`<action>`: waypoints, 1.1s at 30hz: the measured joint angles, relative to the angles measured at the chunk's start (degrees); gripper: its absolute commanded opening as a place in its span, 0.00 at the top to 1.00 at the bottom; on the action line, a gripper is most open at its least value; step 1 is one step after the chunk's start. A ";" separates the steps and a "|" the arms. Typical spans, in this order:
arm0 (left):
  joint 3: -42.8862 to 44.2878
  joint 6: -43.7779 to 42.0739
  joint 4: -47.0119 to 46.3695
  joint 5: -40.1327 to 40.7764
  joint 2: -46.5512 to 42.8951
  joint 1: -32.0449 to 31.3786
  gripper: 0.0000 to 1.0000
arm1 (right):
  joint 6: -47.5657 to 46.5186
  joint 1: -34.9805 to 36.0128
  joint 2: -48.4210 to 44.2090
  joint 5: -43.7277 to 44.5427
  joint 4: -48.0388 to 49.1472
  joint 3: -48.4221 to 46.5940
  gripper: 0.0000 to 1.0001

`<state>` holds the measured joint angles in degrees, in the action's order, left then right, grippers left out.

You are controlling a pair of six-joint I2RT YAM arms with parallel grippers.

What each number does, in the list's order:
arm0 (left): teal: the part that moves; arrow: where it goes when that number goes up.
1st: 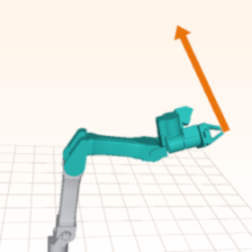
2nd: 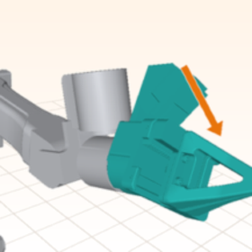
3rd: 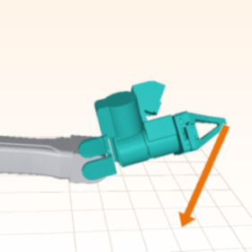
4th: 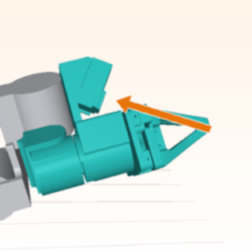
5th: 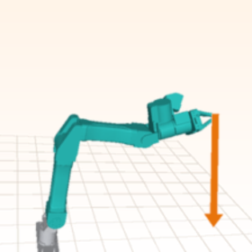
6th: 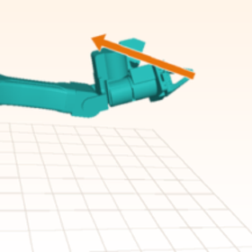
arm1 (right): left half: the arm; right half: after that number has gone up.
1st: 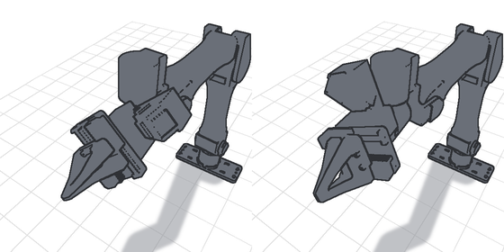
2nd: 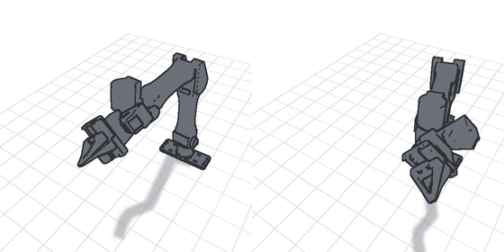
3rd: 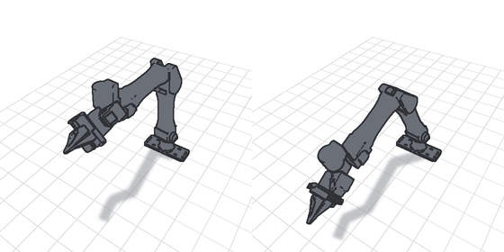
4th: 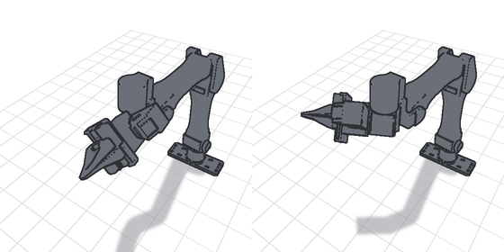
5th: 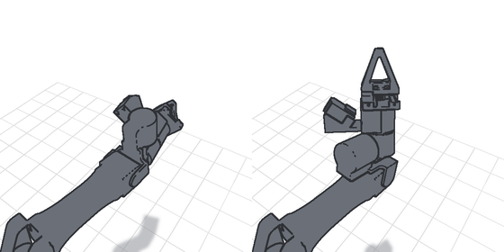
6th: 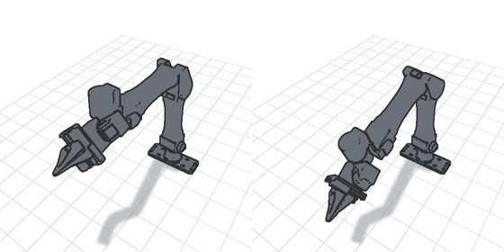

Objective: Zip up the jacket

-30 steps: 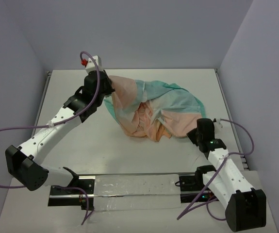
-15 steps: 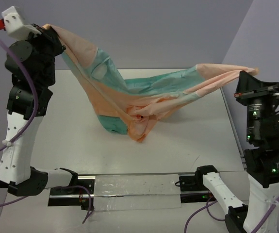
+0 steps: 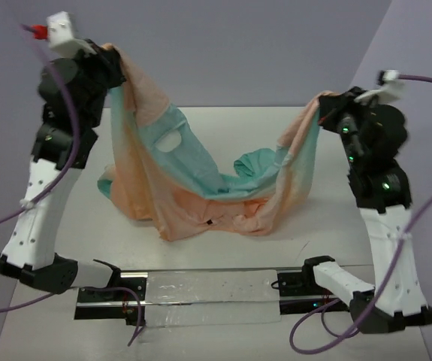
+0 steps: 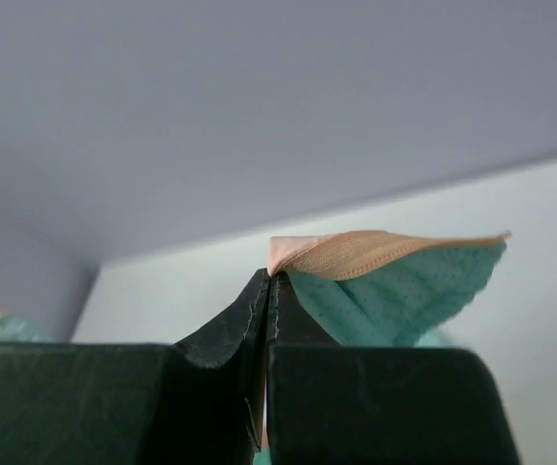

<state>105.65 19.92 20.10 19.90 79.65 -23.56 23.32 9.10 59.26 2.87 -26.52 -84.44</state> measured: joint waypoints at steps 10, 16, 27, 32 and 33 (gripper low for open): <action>-32.24 0.13 7.98 -6.91 9.04 -11.53 1.00 | 8.77 17.29 8.69 -6.19 4.34 36.63 0.32; -33.49 -0.33 9.76 -6.80 6.26 -15.15 1.00 | 7.98 17.12 6.68 -3.98 0.45 32.89 0.23; -33.21 -1.12 11.92 -13.25 1.04 -29.19 0.01 | 5.61 17.12 -5.67 2.40 -0.74 23.96 0.24; -34.57 0.46 16.32 -12.96 0.83 -38.40 0.01 | 4.99 17.23 -5.61 2.41 -1.17 26.90 0.24; -34.62 1.24 17.09 -11.34 0.39 -38.92 0.01 | 4.56 17.61 -4.51 2.22 -1.31 27.08 0.24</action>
<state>71.04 21.16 37.20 8.56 80.04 -62.48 27.87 26.71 54.74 5.09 -27.84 -57.36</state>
